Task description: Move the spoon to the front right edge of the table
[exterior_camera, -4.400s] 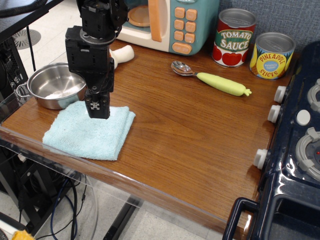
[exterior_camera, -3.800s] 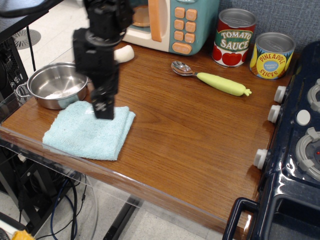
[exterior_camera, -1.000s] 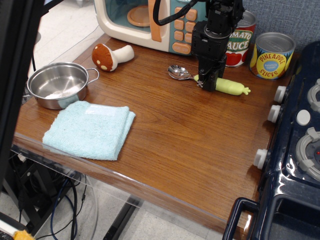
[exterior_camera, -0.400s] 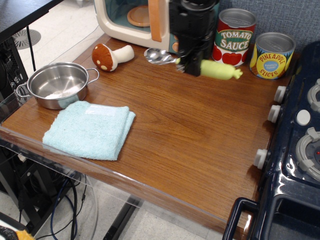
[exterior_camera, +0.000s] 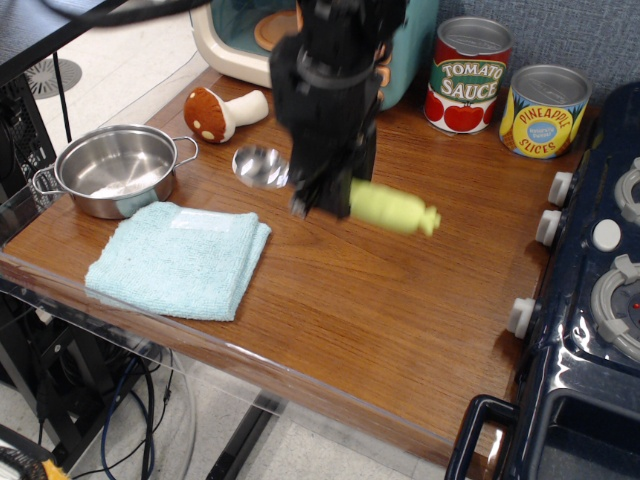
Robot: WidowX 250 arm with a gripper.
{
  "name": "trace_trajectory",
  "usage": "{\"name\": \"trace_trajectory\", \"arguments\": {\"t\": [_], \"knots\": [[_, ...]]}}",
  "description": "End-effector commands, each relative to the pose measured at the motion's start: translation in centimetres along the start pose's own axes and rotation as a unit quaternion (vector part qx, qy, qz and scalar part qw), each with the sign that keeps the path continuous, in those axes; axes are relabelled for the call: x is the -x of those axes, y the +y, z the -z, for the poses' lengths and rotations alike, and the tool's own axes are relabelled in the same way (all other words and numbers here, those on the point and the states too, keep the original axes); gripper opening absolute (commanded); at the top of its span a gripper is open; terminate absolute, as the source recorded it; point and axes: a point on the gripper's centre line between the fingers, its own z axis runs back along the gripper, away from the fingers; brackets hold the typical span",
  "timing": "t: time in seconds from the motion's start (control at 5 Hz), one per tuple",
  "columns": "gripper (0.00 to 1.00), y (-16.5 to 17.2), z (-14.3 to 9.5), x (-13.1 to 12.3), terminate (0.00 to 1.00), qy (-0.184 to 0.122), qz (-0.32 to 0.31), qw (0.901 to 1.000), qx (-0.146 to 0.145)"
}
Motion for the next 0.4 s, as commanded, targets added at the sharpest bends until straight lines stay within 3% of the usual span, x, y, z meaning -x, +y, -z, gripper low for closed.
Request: {"name": "trace_trajectory", "arguments": {"t": [0.0, 0.2], "knots": [[0.0, 3.7, 0.6, 1.8, 0.0, 0.0, 0.034, 0.9994, 0.008], [0.0, 4.7, 2.6, 3.0, 0.0, -0.006, 0.063, 0.998, -0.004]]}}
